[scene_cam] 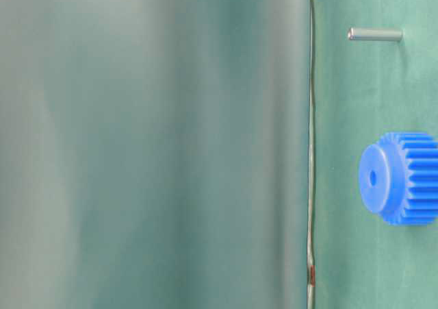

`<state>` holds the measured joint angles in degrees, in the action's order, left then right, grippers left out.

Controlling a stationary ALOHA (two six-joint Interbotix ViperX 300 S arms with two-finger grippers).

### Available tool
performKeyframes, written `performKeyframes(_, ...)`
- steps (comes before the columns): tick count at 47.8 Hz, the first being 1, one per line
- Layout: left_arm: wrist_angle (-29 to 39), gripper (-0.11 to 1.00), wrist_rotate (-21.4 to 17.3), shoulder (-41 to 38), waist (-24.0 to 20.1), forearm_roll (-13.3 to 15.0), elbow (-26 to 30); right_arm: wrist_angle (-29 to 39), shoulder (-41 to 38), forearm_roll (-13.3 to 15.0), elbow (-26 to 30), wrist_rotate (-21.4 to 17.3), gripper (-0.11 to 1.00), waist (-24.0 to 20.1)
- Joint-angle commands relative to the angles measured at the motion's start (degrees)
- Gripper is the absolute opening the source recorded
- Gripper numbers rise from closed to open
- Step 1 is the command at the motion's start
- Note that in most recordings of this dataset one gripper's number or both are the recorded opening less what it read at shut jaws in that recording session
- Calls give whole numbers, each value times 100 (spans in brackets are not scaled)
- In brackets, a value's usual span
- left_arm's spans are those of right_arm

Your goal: Insert the shaft placed at a random location into the center hole of the medium gear at another random location.

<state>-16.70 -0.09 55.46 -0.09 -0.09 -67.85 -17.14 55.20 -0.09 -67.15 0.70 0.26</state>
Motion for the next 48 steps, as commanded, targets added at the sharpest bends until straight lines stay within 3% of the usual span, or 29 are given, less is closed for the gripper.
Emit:
performKeyframes(1,53,0,44,-44,0,-70,167,18,-70,0,88,-18,1,35)
performKeyframes(29,149,0,53,-18,0,-70,185,53,-870,-18,158,-62,1,677)
performKeyframes(32,158,0,53,-18,0,-79,176,-35,-1072,-79,141,-70,5,809)
performKeyframes(36,158,0,53,-18,0,-79,176,-141,-1380,-176,149,-70,19,949)
performKeyframes(44,158,0,44,-18,0,-79,176,-413,-2268,-211,193,-53,69,1195)
performKeyframes(48,158,0,44,-18,0,-79,176,-545,-2707,-211,220,-35,88,1248)
